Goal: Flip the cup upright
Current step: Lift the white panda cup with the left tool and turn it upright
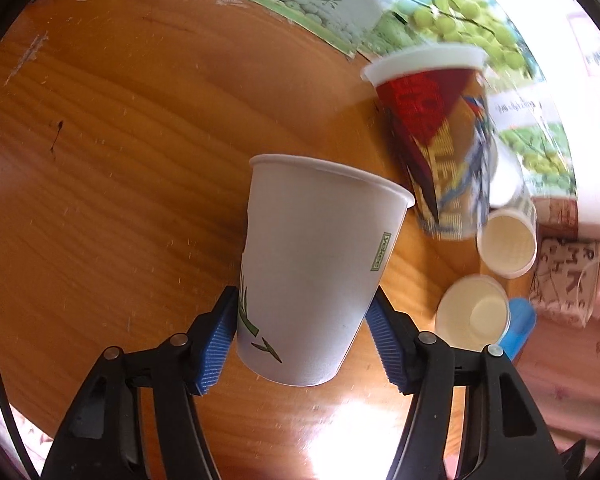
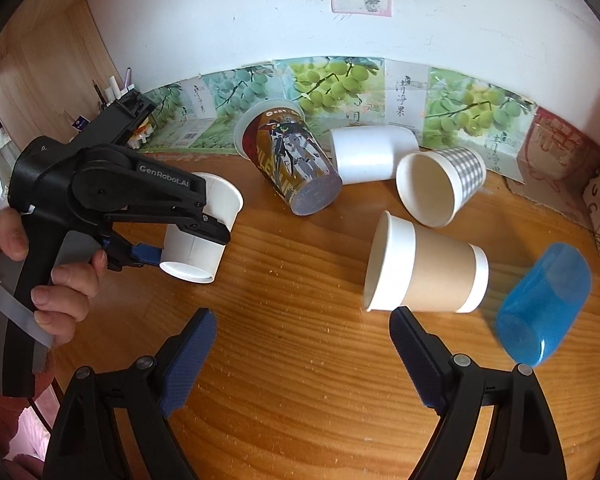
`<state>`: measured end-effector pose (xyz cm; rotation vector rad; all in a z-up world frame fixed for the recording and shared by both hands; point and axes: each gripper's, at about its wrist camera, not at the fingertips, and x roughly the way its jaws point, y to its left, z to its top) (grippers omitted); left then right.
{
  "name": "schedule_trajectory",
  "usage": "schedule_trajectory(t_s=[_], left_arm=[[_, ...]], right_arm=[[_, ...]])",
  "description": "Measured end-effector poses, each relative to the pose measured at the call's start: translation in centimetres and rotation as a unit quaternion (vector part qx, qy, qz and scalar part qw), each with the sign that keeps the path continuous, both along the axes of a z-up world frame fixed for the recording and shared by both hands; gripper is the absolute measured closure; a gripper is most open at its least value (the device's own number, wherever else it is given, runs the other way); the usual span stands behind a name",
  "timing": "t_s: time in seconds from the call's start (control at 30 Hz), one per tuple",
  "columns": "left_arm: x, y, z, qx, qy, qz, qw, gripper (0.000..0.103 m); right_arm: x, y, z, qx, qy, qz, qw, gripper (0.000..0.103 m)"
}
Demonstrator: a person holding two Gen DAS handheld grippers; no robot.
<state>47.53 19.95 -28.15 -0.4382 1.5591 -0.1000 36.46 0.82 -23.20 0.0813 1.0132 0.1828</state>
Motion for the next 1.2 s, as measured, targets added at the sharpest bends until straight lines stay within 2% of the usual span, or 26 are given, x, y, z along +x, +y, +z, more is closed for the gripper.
schedule_trajectory(t_s=[0.5, 0.7, 0.93, 1.2], left_arm=[[-9.2, -3.4, 1.6, 0.007, -0.035, -0.067, 0.9971, 0.036], [-12.7, -6.7, 1.6, 0.016, -0.042, -0.1, 0.994, 0.036], [-15.7, -8.1, 1.5, 0.014, -0.038, -0.126, 0.9912, 0.036], [-17.6, -10.0, 0.9, 0.008, -0.044, -0.129, 0.9906, 0.036]], right_arm=[[-8.2, -1.8, 1.1, 0.002, -0.017, -0.035, 0.999, 0.014], [-11.8, -3.4, 1.4, 0.01, -0.017, -0.063, 0.998, 0.014], [-15.3, -5.3, 1.6, 0.006, -0.017, -0.087, 0.996, 0.014], [-18.2, -7.2, 1.2, 0.002, -0.005, -0.101, 0.995, 0.014]])
